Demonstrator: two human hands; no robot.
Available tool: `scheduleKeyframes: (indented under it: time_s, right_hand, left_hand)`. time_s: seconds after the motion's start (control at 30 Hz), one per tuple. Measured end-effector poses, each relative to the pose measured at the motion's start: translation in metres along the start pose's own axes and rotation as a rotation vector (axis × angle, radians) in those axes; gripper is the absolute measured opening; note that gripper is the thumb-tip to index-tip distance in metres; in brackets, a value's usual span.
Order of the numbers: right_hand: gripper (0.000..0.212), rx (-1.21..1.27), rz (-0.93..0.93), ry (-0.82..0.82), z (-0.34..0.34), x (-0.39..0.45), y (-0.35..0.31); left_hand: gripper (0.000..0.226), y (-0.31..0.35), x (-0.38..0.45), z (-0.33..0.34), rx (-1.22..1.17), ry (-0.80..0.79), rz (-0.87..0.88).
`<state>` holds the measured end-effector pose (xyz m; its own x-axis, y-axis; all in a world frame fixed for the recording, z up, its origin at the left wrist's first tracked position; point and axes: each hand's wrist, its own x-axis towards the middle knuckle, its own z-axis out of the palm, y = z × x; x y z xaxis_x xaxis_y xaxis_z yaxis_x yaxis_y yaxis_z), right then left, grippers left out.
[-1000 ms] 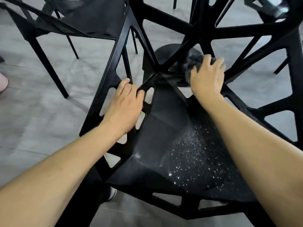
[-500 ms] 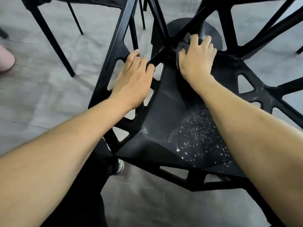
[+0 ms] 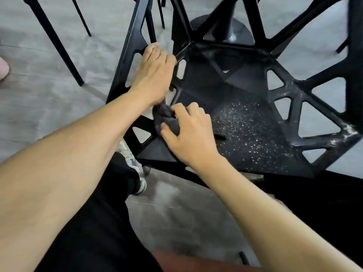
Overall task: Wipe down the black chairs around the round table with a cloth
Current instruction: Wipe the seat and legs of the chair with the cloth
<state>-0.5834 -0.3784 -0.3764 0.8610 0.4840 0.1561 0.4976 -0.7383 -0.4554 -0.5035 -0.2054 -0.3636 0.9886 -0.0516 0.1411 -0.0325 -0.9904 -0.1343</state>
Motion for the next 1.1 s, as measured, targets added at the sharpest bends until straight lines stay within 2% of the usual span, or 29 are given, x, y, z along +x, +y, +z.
scheduleKeyframes:
  time_s: [0.2,0.3,0.53,0.7,0.97,1.1]
  right_hand:
    - [0.042,-0.030,-0.060,0.018,-0.004,-0.027,-0.007]
    - [0.041,-0.022,0.010,0.024,-0.012,-0.032,0.003]
    - [0.041,-0.152,0.200,0.114,-0.044,-0.060,0.056]
    - [0.043,-0.231,0.302,0.121,-0.045,-0.017,0.094]
    - [0.044,-0.460,0.266,0.202,-0.051,0.084,0.175]
    - [0.032,-0.675,0.198,0.170,-0.059,0.134,0.198]
  left_hand:
    - [0.044,0.008,-0.011,-0.007,0.110,-0.116,-0.019]
    - [0.053,0.014,-0.025,-0.007,0.086,-0.141,-0.017]
    - [0.054,0.033,-0.039,-0.005,-0.040,-0.192,-0.025]
    - [0.053,0.045,-0.041,0.003,-0.084,-0.195,-0.022]
    - [0.054,0.052,-0.048,0.008,-0.040,-0.139,-0.015]
    - [0.061,0.059,-0.056,0.016,0.001,-0.093,0.020]
